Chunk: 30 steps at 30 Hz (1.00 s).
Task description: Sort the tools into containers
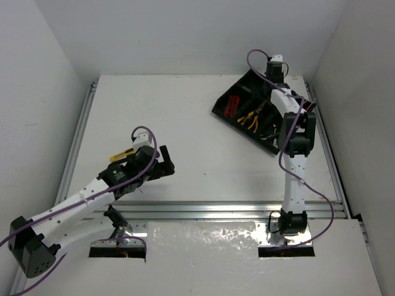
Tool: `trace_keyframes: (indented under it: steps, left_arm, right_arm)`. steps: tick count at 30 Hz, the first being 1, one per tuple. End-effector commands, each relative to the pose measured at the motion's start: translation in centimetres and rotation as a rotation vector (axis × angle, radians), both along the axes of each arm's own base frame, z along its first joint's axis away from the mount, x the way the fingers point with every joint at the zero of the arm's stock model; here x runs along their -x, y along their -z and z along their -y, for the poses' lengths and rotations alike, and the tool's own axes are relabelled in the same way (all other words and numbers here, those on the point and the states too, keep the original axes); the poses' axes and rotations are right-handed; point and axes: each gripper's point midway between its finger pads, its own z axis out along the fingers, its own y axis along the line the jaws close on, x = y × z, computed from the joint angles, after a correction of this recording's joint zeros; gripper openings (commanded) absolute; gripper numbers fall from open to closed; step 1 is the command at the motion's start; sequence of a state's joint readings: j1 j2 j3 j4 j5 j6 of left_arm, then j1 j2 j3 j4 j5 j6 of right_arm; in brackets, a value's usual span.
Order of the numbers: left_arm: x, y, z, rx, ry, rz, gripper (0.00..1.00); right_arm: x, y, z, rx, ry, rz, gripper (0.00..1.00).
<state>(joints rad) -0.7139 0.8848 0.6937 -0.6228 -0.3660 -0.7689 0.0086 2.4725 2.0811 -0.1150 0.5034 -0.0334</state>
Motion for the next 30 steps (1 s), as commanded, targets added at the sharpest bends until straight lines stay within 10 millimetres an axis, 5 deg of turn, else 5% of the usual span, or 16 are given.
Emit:
trace_keyframes:
  steps: [1,2,3,11,17,20,21,24,27,28,30]
  left_arm:
    - [-0.8,-1.2,0.1,0.018,-0.029,0.039,0.99]
    - [-0.7,-1.2,0.1,0.018,-0.029,0.037,0.99]
    - [-0.7,-1.2,0.0,0.020,-0.030,0.037,0.99]
    - [-0.7,-0.9,-3.2,-0.022,-0.215,0.038,1.00]
    - [-2.4,-0.4,-9.5,0.012,-0.492,0.012,1.00]
    - [-2.9,0.6,-12.4,0.053,-0.605,-0.017,1.00]
    - [-3.1,1.4,-13.7,0.056,-0.660,-0.035,1.00]
    - [-3.0,4.9,-15.3,0.048,-0.731,-0.122,0.97]
    - [-2.8,7.9,-15.4,0.051,-0.742,-0.229,0.94]
    - [-2.6,8.4,-15.5,0.045,-0.759,-0.249,0.90]
    - [-2.1,9.4,-16.6,0.019,-0.828,-0.277,0.72]
  right_arm:
    - [-0.4,-2.3,0.0,-0.016,-0.005,0.063,0.26]
    - [-0.3,-2.5,0.0,-0.020,0.002,0.063,0.53]
    - [0.0,-2.5,0.0,-0.024,0.008,0.052,0.59]
    - [1.0,-10.0,-1.1,-0.103,-0.002,0.140,0.70]
    - [4.4,-14.6,-7.5,-0.260,-0.087,0.150,0.80]
    - [9.9,-15.8,-13.5,-0.464,-0.205,0.106,0.82]
    - [13.2,-15.8,-16.2,-0.515,-0.265,0.102,0.82]
    - [19.4,-14.6,-20.9,-0.611,-0.399,0.080,0.85]
    - [24.1,-11.7,-23.9,-0.680,-0.483,-0.007,0.85]
    - [25.2,-12.5,-23.9,-0.693,-0.505,0.012,0.85]
    - [27.7,-10.9,-25.7,-0.698,-0.570,-0.039,0.85]
